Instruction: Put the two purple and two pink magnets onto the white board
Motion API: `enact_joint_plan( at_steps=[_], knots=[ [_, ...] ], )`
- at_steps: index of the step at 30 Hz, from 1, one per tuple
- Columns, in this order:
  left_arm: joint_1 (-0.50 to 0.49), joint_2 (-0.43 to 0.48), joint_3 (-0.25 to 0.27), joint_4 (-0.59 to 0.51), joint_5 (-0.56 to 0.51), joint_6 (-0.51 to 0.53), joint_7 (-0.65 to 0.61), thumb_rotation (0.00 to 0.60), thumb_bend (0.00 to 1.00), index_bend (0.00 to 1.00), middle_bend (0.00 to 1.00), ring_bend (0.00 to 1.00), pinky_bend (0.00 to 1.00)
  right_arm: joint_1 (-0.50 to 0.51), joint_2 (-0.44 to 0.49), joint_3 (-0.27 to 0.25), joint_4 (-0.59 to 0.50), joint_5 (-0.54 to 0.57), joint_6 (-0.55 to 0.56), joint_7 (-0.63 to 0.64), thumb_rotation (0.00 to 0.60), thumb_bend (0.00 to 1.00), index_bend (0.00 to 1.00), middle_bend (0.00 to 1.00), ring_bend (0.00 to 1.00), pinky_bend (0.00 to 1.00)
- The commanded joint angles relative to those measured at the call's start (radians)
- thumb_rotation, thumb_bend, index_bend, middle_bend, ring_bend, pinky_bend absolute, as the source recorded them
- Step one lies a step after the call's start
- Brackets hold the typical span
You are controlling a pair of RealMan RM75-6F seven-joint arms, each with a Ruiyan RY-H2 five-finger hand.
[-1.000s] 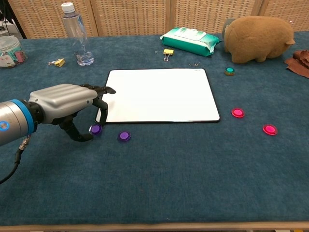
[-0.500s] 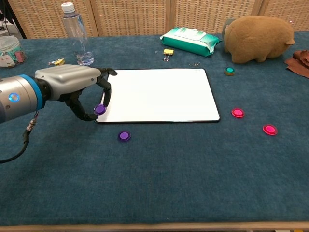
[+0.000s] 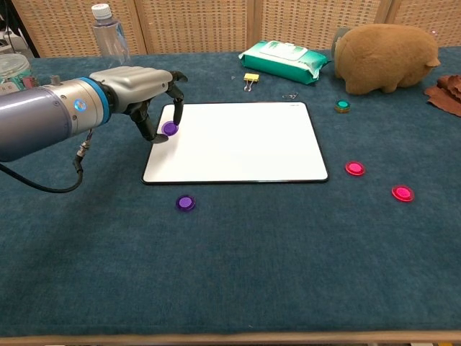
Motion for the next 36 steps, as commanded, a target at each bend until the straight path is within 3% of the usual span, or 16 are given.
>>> enact_joint_plan(
  at_steps=[1, 3, 9, 14, 25, 30, 36],
  knots=[
    [-0.03, -0.051, -0.014, 0.07, -0.01, -0.01, -0.025, 0.6, 0.3, 0.43, 0.0, 0.0, 0.0, -0.001, 0.002, 0.003, 0.004, 0.005, -0.001, 0.007, 0.6, 0.0, 0.0, 0.0, 0.0, 0.0],
    [-0.039, -0.071, -0.014, 0.097, -0.019, -0.011, -0.025, 0.6, 0.3, 0.28, 0.0, 0.0, 0.0, 0.001, 0.004, 0.005, 0.007, 0.011, -0.006, 0.013, 0.6, 0.0, 0.0, 0.0, 0.0, 0.0],
    [-0.047, -0.074, -0.005, 0.093, -0.041, -0.017, -0.021, 0.6, 0.3, 0.2, 0.0, 0.0, 0.0, 0.001, 0.009, 0.006, 0.005, 0.007, -0.005, 0.025, 0.6, 0.0, 0.0, 0.0, 0.0, 0.0],
    [-0.027, -0.015, 0.033, 0.016, 0.009, -0.02, -0.039, 0.6, 0.3, 0.21, 0.0, 0.0, 0.0, -0.002, 0.013, 0.003, -0.003, 0.0, 0.0, 0.023, 0.6, 0.0, 0.0, 0.0, 0.0, 0.0],
    [0.075, 0.163, 0.185, -0.203, 0.248, 0.008, -0.136, 0.6, 0.3, 0.32, 0.0, 0.0, 0.0, -0.004, 0.012, 0.0, -0.017, -0.004, 0.005, 0.002, 0.6, 0.0, 0.0, 0.0, 0.0, 0.0],
    [0.09, 0.179, 0.238, -0.234, 0.3, -0.005, -0.139, 0.6, 0.3, 0.33, 0.0, 0.0, 0.0, -0.001, 0.008, -0.001, -0.019, -0.004, 0.0, -0.006, 0.6, 0.0, 0.0, 0.0, 0.0, 0.0],
    [0.099, 0.157, 0.267, -0.228, 0.343, -0.005, -0.138, 0.6, 0.3, 0.35, 0.0, 0.0, 0.0, -0.002, 0.009, -0.001, -0.02, 0.0, 0.0, -0.007, 0.6, 0.0, 0.0, 0.0, 0.0, 0.0]
  ],
)
